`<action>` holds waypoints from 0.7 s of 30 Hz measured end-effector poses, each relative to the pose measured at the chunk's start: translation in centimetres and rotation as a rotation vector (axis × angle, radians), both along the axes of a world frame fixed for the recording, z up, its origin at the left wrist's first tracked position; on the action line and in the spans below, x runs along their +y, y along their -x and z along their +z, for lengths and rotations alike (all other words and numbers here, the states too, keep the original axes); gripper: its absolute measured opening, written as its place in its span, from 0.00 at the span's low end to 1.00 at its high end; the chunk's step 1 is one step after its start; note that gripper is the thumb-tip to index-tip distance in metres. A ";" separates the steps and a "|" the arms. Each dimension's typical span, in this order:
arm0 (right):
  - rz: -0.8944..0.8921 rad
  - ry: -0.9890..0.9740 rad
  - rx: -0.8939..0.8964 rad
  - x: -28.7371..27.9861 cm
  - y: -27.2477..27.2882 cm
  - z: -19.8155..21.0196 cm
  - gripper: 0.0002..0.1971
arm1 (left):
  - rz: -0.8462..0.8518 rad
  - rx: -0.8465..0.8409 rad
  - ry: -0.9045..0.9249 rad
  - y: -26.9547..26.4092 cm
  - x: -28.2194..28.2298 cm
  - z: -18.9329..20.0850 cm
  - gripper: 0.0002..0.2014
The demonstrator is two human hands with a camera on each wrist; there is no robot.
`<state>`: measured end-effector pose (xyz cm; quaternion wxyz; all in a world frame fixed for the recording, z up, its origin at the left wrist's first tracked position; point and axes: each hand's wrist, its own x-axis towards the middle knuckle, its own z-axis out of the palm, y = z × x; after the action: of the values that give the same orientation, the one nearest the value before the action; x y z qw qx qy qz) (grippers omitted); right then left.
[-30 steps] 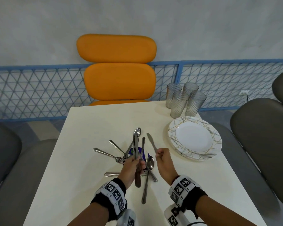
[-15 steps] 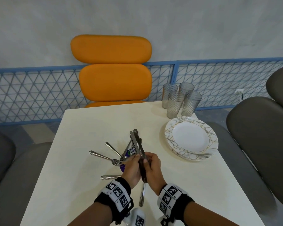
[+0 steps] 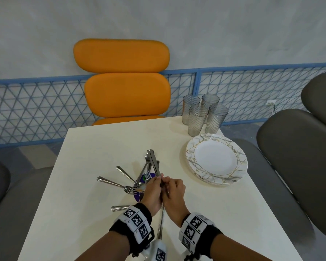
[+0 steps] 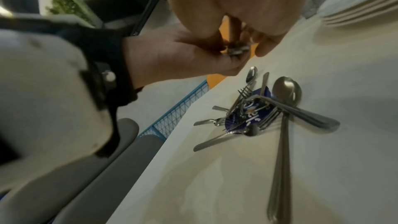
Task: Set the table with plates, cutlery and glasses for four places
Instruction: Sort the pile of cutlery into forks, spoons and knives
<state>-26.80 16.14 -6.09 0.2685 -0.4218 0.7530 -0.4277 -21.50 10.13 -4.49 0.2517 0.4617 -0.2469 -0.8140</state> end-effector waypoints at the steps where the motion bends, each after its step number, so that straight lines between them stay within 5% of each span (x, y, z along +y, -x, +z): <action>1: -0.019 0.004 0.015 0.1 0.1 0.1 0.13 | -0.008 -0.026 0.022 0.2 -0.1 -0.1 0.10; 9: -0.008 -0.429 -0.015 -0.7 3.9 0.8 0.08 | -0.005 -0.071 0.062 2.2 -0.3 -1.3 0.09; 21: 0.060 -0.512 0.146 -2.9 6.5 0.7 0.14 | -0.075 -0.104 0.055 6.0 -2.3 -3.7 0.10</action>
<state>-33.26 13.23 -5.36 0.3239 -0.3922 0.8412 -0.1834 -27.52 7.86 -8.19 0.2203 0.4866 -0.2992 -0.7907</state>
